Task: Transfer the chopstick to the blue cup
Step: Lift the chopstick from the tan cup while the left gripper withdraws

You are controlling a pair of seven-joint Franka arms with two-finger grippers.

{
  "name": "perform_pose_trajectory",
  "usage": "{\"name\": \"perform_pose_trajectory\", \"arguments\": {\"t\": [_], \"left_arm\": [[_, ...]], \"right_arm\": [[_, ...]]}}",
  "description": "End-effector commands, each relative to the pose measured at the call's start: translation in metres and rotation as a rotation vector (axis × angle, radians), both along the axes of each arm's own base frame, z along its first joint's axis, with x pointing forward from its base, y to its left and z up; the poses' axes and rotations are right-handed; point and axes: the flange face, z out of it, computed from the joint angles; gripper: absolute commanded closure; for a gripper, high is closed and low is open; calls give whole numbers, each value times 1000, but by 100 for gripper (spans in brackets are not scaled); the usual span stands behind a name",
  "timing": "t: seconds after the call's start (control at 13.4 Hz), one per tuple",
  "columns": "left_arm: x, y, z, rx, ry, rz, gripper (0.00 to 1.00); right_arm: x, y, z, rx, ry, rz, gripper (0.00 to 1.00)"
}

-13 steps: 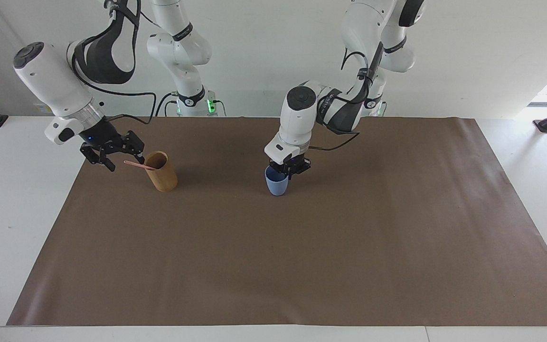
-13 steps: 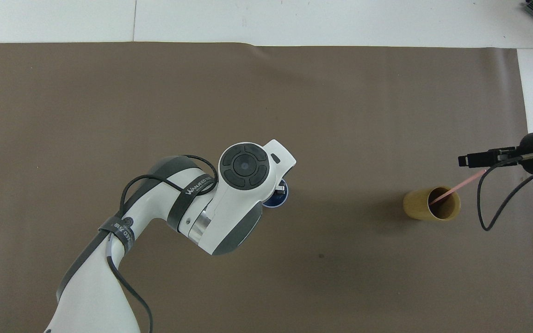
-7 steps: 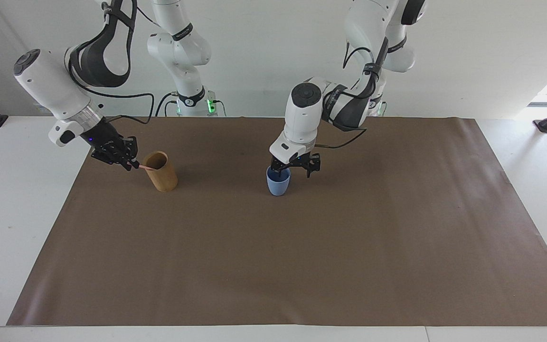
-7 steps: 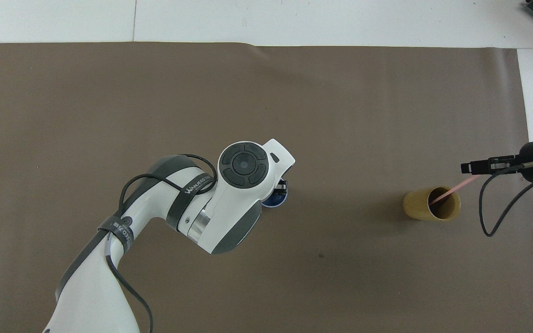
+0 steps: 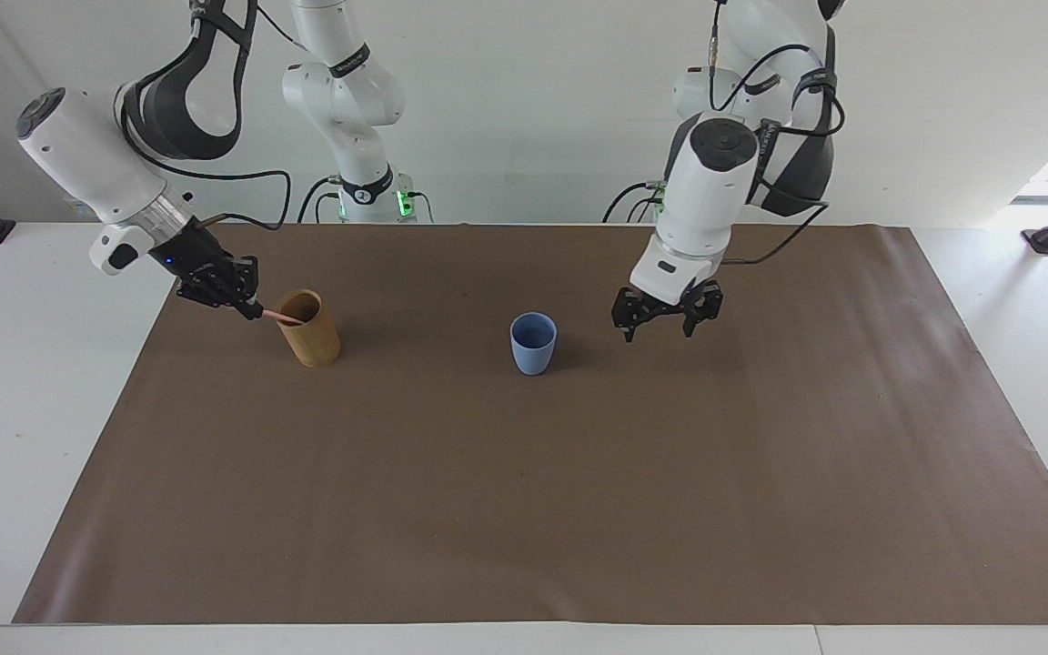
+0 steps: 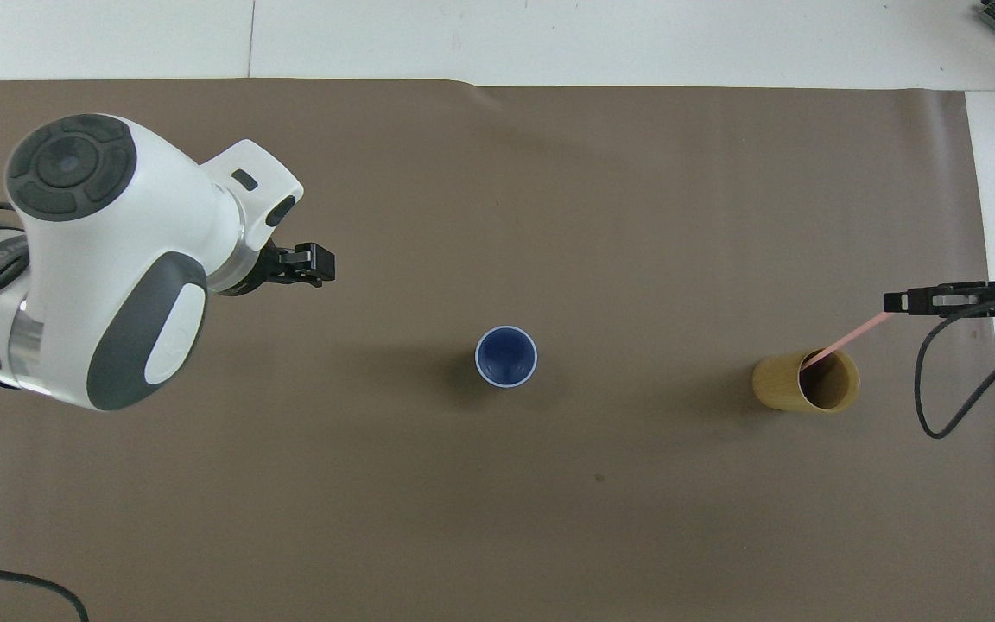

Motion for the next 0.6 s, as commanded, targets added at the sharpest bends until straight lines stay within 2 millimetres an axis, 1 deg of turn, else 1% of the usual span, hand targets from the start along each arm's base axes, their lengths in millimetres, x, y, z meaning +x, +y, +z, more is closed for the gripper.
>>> {"name": "perform_pose_trajectory", "arguments": {"t": [0.0,0.07,0.15,0.22,0.3,0.37,0.52], "left_arm": [[-2,44,13,27,11,-91,0],[-1,63,18,29,15,-111,0],[-1,77,23,31,18,-127,0],[-1,91,24,33,31,-135,0],[-3,101,31,34,30,-148,0],[-3,112,33,33,30,-151,0],[-4,130,37,31,34,-158,0]], "right_arm": [[-1,4,43,-76,6,32,100],[1,10,57,-144,5,65,100],[2,19,67,-201,19,74,100],[2,22,72,-241,42,51,100],[1,33,75,-257,61,33,100],[0,43,78,-264,84,1,100],[4,65,90,-256,118,-102,100]]}}
